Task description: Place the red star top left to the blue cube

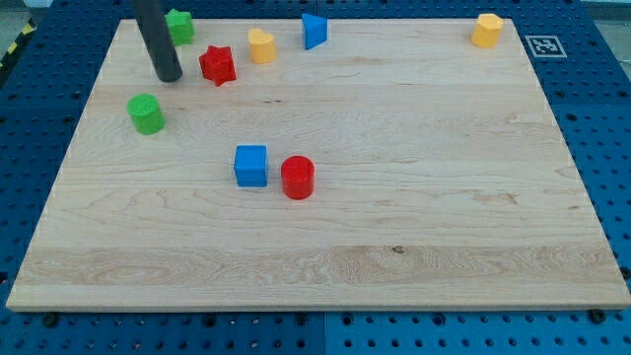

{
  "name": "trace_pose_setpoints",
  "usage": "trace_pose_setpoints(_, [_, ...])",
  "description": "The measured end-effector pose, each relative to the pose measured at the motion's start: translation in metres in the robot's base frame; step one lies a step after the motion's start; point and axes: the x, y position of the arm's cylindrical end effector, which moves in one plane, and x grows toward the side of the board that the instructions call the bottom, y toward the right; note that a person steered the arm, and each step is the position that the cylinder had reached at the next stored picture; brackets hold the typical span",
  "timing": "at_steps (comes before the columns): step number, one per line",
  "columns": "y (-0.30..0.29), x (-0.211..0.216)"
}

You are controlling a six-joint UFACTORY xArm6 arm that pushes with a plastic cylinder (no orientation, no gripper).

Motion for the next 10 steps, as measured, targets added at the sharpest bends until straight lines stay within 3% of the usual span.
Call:
trace_pose_setpoints(5, [0.092,-0.031])
trace_pose_setpoints(7, [0.086,-0.026])
trace_pose_setpoints(10, [0.105,0.039])
